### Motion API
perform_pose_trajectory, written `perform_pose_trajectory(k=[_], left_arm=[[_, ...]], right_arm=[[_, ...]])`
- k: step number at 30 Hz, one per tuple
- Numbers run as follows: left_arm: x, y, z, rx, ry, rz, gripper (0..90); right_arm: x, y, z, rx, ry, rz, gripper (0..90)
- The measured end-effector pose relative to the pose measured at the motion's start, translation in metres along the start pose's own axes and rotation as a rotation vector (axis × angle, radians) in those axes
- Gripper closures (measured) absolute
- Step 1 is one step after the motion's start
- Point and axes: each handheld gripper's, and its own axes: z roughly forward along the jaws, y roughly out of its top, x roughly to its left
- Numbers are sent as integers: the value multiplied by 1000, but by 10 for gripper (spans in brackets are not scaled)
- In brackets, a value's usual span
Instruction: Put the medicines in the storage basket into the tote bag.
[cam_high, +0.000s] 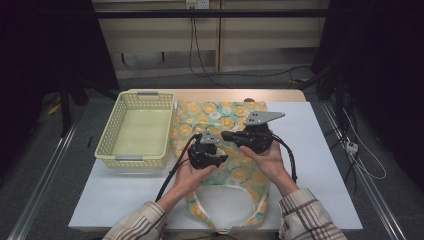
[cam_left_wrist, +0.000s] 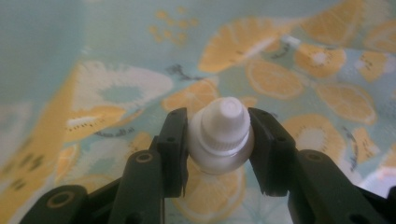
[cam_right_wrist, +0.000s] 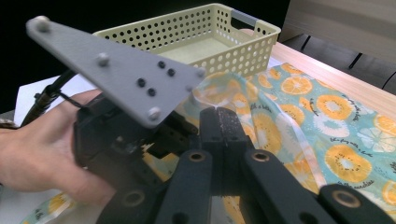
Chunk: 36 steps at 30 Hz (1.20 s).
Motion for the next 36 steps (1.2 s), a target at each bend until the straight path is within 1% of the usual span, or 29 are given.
perform_pose_trajectory(k=[2, 4, 5, 6, 7, 8, 9, 11, 12, 13, 15, 16, 17, 18, 19, 20, 21, 22, 23, 24, 25, 26, 27, 30, 32, 33, 34, 35, 36], left_arm=[[2, 0, 4, 4, 4, -8, 601], [2, -1, 8, 15, 13, 1, 599], [2, -1, 8, 15, 10, -9, 598], [2, -1, 8, 15, 10, -9, 597], [1, -1, 9, 4, 21, -18, 592], [2, -1, 9, 16, 6, -8, 574], [2, -1, 9, 16, 6, -8, 529], [1, -1, 8, 17, 8, -5, 501], [1, -1, 6, 14, -7, -3, 464], [0, 0, 5, 7, 2, 0, 464], [0, 1, 0, 9, 2, 13, 385], [-2, 2, -2, 7, 17, 17, 364], [-1, 1, -3, 6, 5, 29, 364], [-1, 1, -5, 6, 7, 39, 348], [-2, 2, -7, 17, 1, 46, 323], [-4, 2, -8, 8, 10, 47, 294], [-5, 2, -10, 6, 10, 49, 237], [-6, 3, -12, 4, 5, 56, 237], [-7, 3, -15, 0, 6, 57, 218], [-8, 4, -19, 4, 3, 67, 195], [-11, 4, -21, 4, 41, 69, 174], [-12, 4, -23, 3, 36, 72, 160], [-11, 3, -25, -10, 5, 79, 146], [-15, -1, -34, -12, -6, 93, 105], [-17, -4, -38, -22, -29, 83, 86], [-18, -6, -42, -23, -31, 93, 73], [-19, -7, -44, -27, -24, 100, 73], [-19, -8, -46, -27, -31, 102, 75], [-19, -8, -50, -38, -33, 111, 94]], right_arm=[[-1, -1, 0, 3, -3, 2, 900], [-2, -2, 1, 6, -3, 3, 900], [-2, -2, 1, 8, -3, 3, 900], [-2, -2, 1, 8, -4, 6, 900], [-3, -2, 1, 8, -4, 7, 900], [-3, -3, 1, 8, -5, 8, 900], [-3, -3, 1, 8, -6, 9, 900], [-4, -3, 0, 7, -7, 11, 900], [-4, -3, 0, 7, -7, 11, 900], [-4, -3, 0, 7, -7, 11, 900], [-4, -3, 0, 7, -8, 12, 900], [-5, -3, 0, 7, -9, 11, 900], [-5, -3, 0, 7, -9, 11, 900], [-5, -3, 0, 6, -9, 13, 900], [-5, -3, 0, 4, -10, 11, 900], [-5, -3, 0, 4, -11, 9, 900], [-5, -3, 0, 3, -11, 8, 900], [-5, -3, 0, 3, -11, 8, 900], [-5, -2, -1, 3, -11, 8, 900], [-5, -2, -1, 1, -10, 11, 900], [-5, -2, -1, 1, -11, 13, 900], [-5, -2, -1, 0, -11, 14, 900], [-5, -2, -1, 0, -11, 13, 900], [-4, -2, -2, -1, -9, 10, 900], [-4, -2, -1, -2, -10, 12, 900], [-4, -2, -1, -1, -10, 13, 900], [-4, -2, -1, 0, -9, 13, 900], [-5, -2, 0, 2, -9, 12, 900], [-5, -2, 0, 4, -10, 11, 900]])
